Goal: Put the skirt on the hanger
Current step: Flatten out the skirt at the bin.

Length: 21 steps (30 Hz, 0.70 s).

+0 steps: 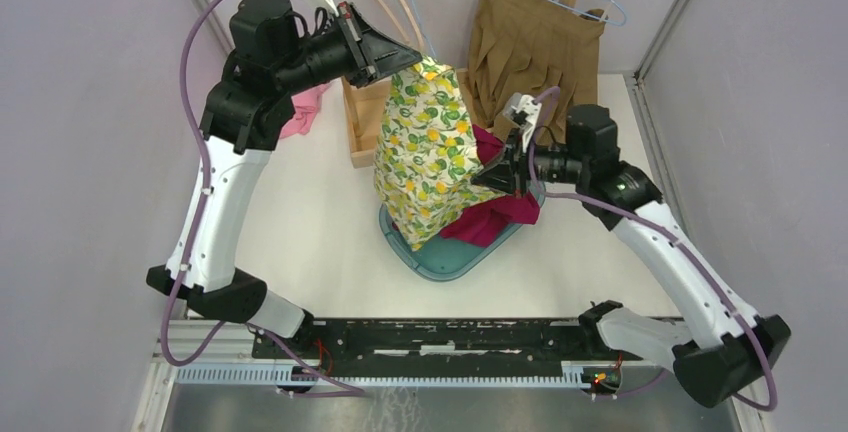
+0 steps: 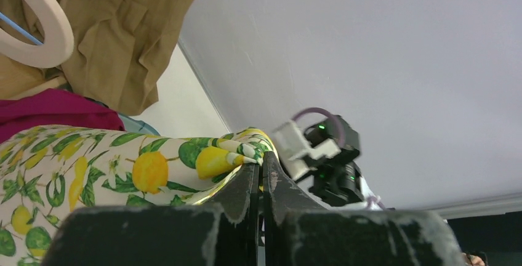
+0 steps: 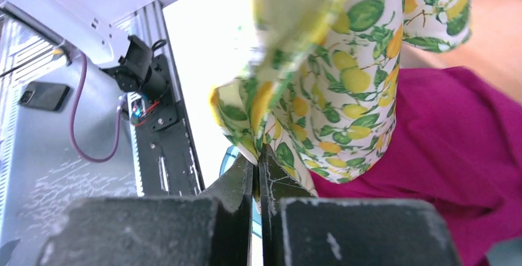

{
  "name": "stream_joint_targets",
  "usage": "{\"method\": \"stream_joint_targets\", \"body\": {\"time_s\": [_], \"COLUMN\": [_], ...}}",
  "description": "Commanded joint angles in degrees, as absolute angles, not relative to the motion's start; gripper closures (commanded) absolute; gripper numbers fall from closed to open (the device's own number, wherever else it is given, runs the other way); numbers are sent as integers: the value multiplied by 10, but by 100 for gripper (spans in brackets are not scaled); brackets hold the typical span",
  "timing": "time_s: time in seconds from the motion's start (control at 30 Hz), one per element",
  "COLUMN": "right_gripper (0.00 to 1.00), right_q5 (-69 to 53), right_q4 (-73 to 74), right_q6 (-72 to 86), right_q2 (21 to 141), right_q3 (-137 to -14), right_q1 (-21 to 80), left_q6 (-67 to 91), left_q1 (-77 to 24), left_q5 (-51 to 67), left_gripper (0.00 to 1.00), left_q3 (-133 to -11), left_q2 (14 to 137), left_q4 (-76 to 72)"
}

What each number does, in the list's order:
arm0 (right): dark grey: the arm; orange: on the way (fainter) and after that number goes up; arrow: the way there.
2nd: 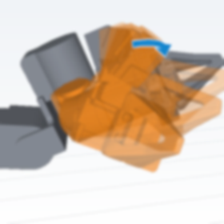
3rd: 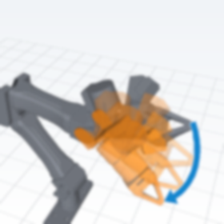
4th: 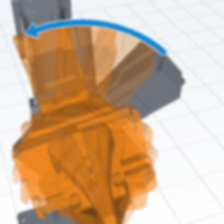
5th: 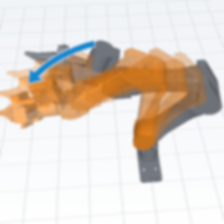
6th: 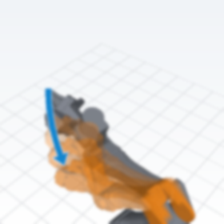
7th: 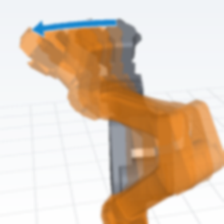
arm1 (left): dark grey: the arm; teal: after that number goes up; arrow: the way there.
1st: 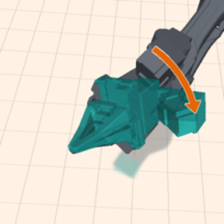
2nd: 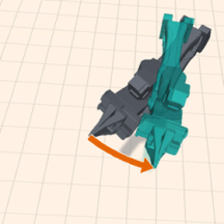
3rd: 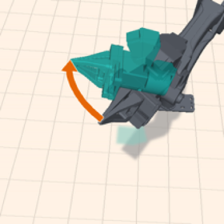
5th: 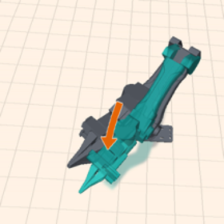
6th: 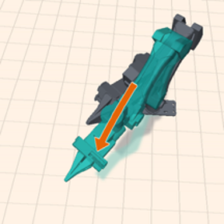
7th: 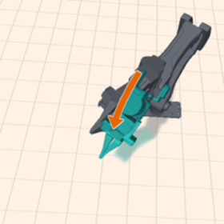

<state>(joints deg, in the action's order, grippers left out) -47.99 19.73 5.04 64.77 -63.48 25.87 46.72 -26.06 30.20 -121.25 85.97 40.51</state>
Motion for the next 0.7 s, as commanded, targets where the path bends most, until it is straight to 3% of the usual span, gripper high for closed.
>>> {"method": "stream_joint_targets", "body": {"time_s": [0.0,0.3,0.67], "right_gripper": [99,99,99], "right_q5": [-393,-127,95], "right_q4": [282,444,426], "right_q6": [23,-38,-57], "right_q2": [593,656,858], "right_q3": [-709,-912,-1187], "right_q1": [260,259,244], "left_q6": [460,484,574], "left_q1": [-249,-232,-198], "left_q5": [308,299,313], "left_gripper": [96,96,97], "left_q3": [-1238,-1249,-1261], "left_q2": [858,887,988], "left_q4": [363,271,61]}}
